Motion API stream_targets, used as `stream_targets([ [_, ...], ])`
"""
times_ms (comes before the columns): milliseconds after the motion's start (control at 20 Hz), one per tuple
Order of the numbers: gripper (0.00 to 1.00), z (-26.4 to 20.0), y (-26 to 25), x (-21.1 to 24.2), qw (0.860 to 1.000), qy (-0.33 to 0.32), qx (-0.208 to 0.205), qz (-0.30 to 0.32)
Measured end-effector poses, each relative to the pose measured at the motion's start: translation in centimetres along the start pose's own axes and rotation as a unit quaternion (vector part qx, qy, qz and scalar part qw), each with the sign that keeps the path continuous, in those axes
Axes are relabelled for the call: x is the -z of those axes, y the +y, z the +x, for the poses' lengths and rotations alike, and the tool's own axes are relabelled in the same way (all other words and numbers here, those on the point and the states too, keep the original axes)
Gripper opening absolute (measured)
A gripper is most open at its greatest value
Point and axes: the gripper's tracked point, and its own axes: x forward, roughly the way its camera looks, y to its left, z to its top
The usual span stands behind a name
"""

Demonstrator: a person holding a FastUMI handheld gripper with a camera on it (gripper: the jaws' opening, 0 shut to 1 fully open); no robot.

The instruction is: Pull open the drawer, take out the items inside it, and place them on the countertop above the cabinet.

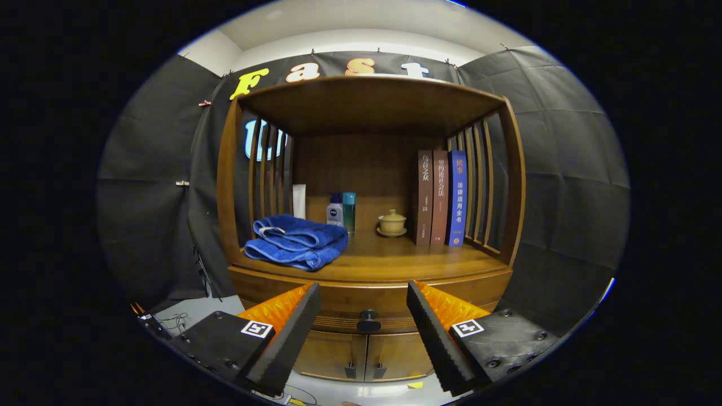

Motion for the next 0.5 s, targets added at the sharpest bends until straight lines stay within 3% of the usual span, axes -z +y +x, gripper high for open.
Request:
stream_targets([
  [500, 0.99, 6.3, -1.3, 8.6, 0.996, 0.083, 0.010, 0.020],
])
